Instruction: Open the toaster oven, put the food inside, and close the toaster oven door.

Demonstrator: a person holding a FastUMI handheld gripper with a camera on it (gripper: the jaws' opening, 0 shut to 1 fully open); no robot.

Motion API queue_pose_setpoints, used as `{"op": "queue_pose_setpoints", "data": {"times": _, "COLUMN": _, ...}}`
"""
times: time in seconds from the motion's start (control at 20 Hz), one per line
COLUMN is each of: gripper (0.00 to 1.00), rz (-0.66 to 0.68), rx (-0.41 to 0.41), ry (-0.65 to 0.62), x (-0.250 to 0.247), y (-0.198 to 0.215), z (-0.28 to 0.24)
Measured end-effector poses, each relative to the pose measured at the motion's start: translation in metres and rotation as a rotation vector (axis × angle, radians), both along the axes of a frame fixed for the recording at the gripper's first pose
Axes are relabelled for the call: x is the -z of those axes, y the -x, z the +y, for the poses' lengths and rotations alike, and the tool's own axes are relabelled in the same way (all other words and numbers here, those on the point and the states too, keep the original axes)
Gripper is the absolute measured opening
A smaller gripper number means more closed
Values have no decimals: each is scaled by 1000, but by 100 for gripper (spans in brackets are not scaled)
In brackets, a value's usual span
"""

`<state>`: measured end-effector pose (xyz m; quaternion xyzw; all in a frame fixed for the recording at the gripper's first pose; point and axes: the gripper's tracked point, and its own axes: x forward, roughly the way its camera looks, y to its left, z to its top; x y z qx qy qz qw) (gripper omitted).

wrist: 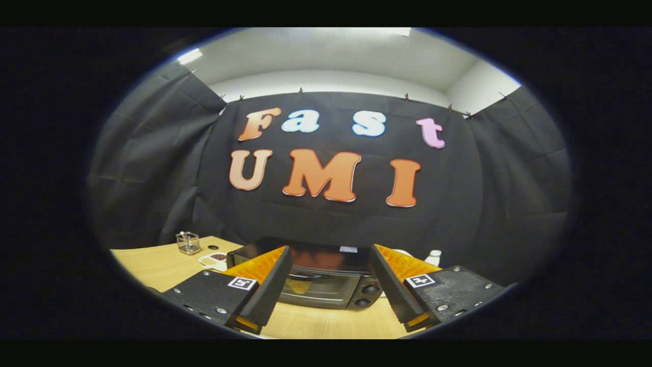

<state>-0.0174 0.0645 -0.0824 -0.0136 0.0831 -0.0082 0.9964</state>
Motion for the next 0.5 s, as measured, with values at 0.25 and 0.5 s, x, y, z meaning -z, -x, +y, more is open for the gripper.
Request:
{"op": "queue_pose_setpoints", "data": {"times": 0.25, "gripper": 91, "rz": -125, "rx": -24, "ry": -40, "x": -53, "y": 13, "z": -1}}
{"op": "queue_pose_setpoints", "data": {"times": 0.5, "gripper": 92, "rz": -187, "rx": -3, "ry": 3, "x": -91, "y": 16, "z": -14}}
